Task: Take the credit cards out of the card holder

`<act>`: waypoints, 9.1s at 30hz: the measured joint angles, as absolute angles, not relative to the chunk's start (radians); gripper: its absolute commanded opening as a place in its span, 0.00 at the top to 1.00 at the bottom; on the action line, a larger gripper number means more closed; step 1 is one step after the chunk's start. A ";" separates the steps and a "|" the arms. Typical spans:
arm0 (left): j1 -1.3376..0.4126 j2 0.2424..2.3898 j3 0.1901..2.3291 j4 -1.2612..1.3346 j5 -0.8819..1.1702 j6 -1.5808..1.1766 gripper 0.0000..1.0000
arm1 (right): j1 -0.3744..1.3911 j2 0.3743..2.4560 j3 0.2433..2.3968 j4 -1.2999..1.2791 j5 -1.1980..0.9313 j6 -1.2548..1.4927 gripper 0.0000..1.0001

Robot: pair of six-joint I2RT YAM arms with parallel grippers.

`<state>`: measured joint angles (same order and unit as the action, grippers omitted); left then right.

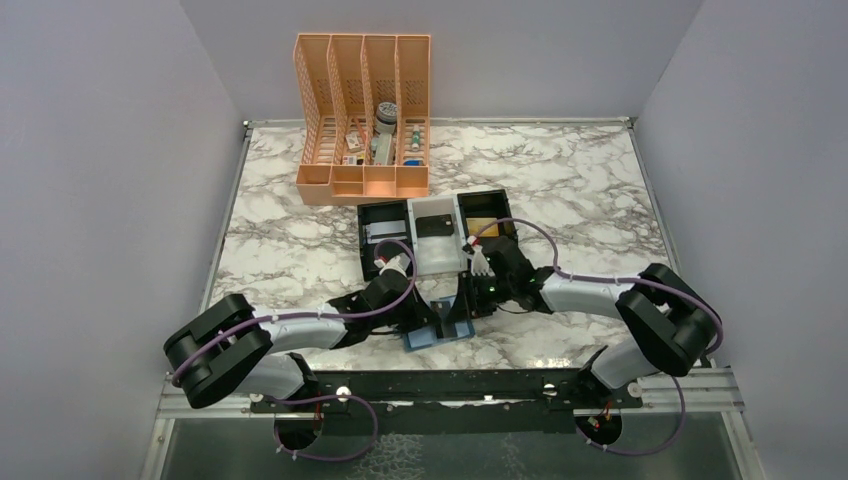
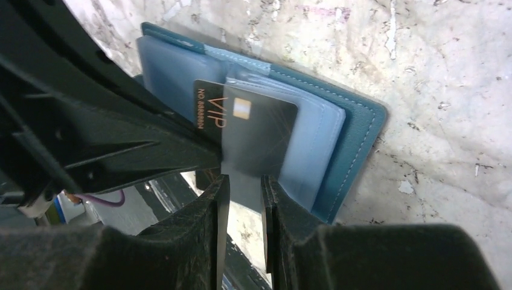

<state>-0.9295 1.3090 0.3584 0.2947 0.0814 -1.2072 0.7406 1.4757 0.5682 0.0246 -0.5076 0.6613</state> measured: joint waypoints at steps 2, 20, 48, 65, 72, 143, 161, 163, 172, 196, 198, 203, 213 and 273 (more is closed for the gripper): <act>-0.929 1.309 0.364 0.287 0.081 -1.204 1.00 | 0.741 1.499 0.578 0.010 -0.507 0.658 0.74; -0.929 1.210 0.379 0.128 0.036 -1.148 1.00 | 0.745 1.531 0.601 -0.009 -0.441 0.685 0.76; -0.917 1.047 0.662 -0.451 -0.035 -0.785 1.00 | 0.746 1.209 0.575 -0.059 -0.199 0.688 0.54; -0.505 0.847 0.511 -0.159 0.467 -0.739 1.00 | 0.513 0.982 0.340 0.125 -0.344 0.797 0.35; -0.498 0.822 0.377 0.157 0.620 -0.920 1.00 | 0.509 0.859 0.319 0.310 -0.493 0.816 0.33; -0.537 0.868 0.369 0.514 0.737 -1.060 1.00 | 0.614 1.453 0.519 1.022 -0.973 1.252 0.91; -0.539 0.857 0.340 0.518 0.736 -1.056 1.00 | 0.621 1.443 0.519 0.979 -0.959 1.221 0.98; -0.539 0.857 0.339 0.523 0.736 -1.056 1.00 | 0.621 1.443 0.519 0.969 -0.959 1.217 0.94; -0.545 0.859 0.337 0.522 0.737 -1.044 1.00 | 0.621 1.438 0.521 0.948 -0.951 1.207 0.94; -0.546 0.802 0.682 -0.292 0.268 -0.580 0.01 | 0.622 1.179 0.654 0.190 -0.496 0.678 0.99; -0.546 0.803 0.701 -0.360 0.188 -0.539 0.01 | 0.622 1.170 0.661 0.135 -0.456 0.640 0.99; -0.546 0.834 0.739 -0.488 0.030 -0.455 0.01 | 0.622 1.123 0.680 0.048 -0.370 0.549 0.99; -0.546 0.851 0.762 -0.549 -0.195 -0.387 0.01 | 0.622 1.109 0.736 0.002 -0.314 0.445 0.99; -0.346 0.856 0.763 -0.608 -0.408 -0.435 0.01 | 0.839 1.915 1.207 0.047 0.285 -0.642 0.94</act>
